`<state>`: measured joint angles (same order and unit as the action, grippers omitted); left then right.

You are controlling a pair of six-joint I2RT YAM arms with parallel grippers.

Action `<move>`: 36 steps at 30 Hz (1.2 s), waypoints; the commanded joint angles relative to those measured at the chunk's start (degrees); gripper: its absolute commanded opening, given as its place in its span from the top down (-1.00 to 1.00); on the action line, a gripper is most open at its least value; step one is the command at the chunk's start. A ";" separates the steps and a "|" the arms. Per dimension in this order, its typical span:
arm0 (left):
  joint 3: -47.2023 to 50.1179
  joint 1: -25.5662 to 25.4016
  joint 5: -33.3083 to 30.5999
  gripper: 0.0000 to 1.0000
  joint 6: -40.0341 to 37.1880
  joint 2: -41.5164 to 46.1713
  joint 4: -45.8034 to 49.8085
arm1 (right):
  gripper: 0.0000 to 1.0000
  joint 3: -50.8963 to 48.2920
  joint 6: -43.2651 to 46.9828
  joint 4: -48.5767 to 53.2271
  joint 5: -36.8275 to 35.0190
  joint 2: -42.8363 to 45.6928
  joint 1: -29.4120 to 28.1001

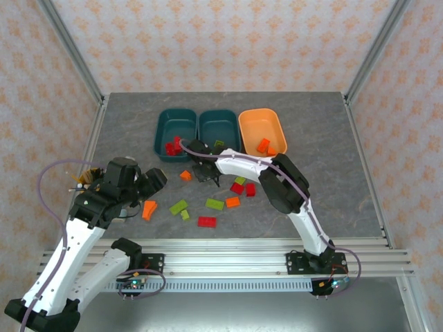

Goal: Sort the legos into containers by color

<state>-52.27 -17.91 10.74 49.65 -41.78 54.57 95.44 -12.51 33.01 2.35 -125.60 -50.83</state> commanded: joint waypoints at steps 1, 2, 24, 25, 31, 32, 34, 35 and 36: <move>-0.21 -0.24 1.46 -0.60 0.45 -0.51 -1.70 | 0.31 -2.07 -2.57 -0.04 -2.47 9.37 -0.50; -0.47 -0.28 1.79 -0.60 0.51 -0.94 -2.30 | 0.31 -2.05 -3.34 0.64 -3.36 10.99 -0.27; -13.79 -3.45 5.25 -0.60 -1.71 -26.99 -19.93 | 0.31 35.55 -11.36 29.07 -3.70 -12.06 14.35; -13.84 -3.61 5.15 -0.60 -1.75 -27.33 -20.02 | 0.31 35.93 -11.62 29.44 -3.50 -12.61 14.35; -13.50 -3.80 4.99 -0.60 -1.66 -28.13 -20.53 | 0.30 33.99 -14.24 30.32 -3.37 -13.18 14.35; -13.39 -3.88 4.96 -0.60 -1.66 -28.08 -20.55 | 0.30 33.64 -14.71 30.52 -3.40 -13.18 14.34; -13.30 -3.86 4.98 -0.60 -1.66 -28.08 -20.54 | 0.26 33.09 -14.94 30.55 -3.34 -13.18 14.27; -13.31 -3.84 4.91 -0.60 -1.66 -28.04 -20.55 | 0.20 33.00 -14.93 30.45 -3.32 -13.13 14.26; -13.30 -3.88 4.94 -0.60 -1.74 -28.02 -20.51 | 0.13 33.06 -14.82 30.40 -3.32 -13.18 14.18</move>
<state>-64.47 -21.39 16.10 49.43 -70.04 35.20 128.49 -26.02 60.97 -0.30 -139.17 -36.34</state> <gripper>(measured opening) 0.800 0.423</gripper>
